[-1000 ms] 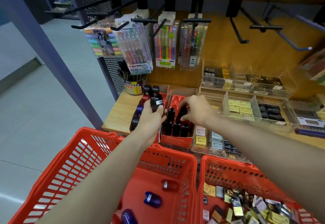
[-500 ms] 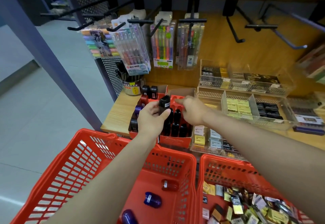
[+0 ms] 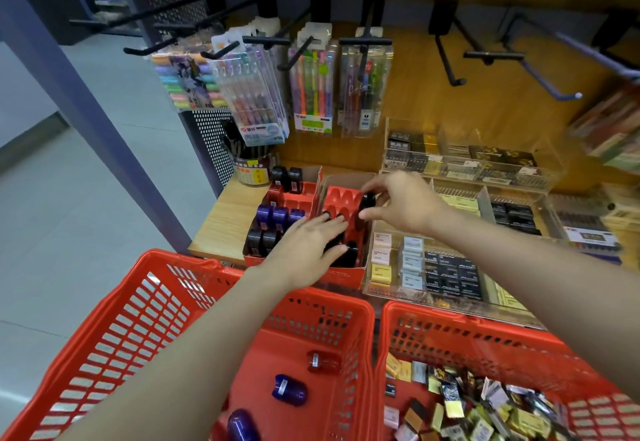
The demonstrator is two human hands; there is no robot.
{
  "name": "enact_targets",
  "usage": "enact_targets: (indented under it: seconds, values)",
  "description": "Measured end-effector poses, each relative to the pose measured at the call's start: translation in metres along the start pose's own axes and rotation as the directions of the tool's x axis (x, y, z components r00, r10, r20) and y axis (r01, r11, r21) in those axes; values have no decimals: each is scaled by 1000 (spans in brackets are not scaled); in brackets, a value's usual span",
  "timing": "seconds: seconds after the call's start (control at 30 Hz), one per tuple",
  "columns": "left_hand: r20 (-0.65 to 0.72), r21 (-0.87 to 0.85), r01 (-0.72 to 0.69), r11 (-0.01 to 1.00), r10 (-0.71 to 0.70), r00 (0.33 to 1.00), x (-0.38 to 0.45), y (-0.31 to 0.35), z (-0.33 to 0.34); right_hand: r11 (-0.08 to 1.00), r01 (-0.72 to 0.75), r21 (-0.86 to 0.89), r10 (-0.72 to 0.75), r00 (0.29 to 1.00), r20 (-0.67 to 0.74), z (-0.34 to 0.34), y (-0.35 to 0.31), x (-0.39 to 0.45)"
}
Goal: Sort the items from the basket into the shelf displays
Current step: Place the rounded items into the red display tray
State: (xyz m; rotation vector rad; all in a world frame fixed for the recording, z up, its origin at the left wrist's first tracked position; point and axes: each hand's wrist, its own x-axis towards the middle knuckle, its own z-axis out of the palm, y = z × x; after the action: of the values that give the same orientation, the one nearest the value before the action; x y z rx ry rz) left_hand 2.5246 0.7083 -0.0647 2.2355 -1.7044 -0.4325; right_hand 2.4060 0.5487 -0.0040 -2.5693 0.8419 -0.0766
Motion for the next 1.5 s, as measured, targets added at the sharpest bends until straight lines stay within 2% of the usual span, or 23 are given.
enact_targets:
  seconds: [0.07,0.23,0.37,0.47,0.6,0.73,0.83,0.9,0.97,1.0,1.03,1.07,1.13,1.2,1.27,1.37,1.43,1.5]
  values:
    - [39,28,-25,999,24,999,0,-7,4,998,12,-55,-11,1000,18,9,-2,2]
    - [-6,-13,-40,999,40,999,0,-15,9,950,41,-310,-29,999,41,22,-7,10]
    - [-41,-58,-35,998,33,999,1,-17,12,903,58,-425,-55,998,19,36,-3,7]
    - [-42,-90,-36,995,32,999,2,-17,12,893,67,-445,-79,997,-10,43,-3,5]
    - [-41,-72,-31,997,28,999,2,-18,14,893,101,-439,-89,995,48,34,-1,9]
    - [-31,-69,-25,997,23,999,4,-16,13,862,123,-492,-143,990,-4,37,-3,2]
    - [-39,-46,-53,998,51,998,0,-10,5,852,130,-508,-120,991,52,30,-13,-4]
    - [-128,-25,-113,993,109,986,-15,-10,-4,892,168,-420,-193,981,-18,26,-21,-13]
    - [-232,45,-194,980,199,952,-41,-21,-14,958,240,-158,-268,945,-187,29,-36,-30]
    - [-262,73,-225,972,236,936,-58,-29,-18,964,264,-26,-264,944,-199,34,-48,-41]
    - [-272,87,-230,969,245,930,-75,-36,-21,965,250,77,-240,963,-123,43,-60,-52]
    - [-262,87,-204,975,220,940,-92,-44,-21,968,197,156,-201,979,15,54,-70,-62]
    - [-185,57,-95,994,104,977,-127,-62,-14,979,45,198,-111,935,336,85,-86,-76]
    - [-15,-19,86,996,-86,996,-156,-83,5,993,-22,114,-36,875,483,122,-88,-83]
    - [166,-111,340,934,-319,933,-178,-102,34,997,-77,21,56,864,500,157,-81,-89]
    - [317,-271,648,711,-570,758,-196,-125,85,988,-133,-82,156,844,514,209,-65,-93]
    - [384,-321,720,615,-610,693,-203,-137,117,979,-127,-157,193,815,546,245,-56,-94]
    - [397,-339,749,569,-636,662,-208,-154,143,971,-72,-229,194,798,570,283,-51,-98]
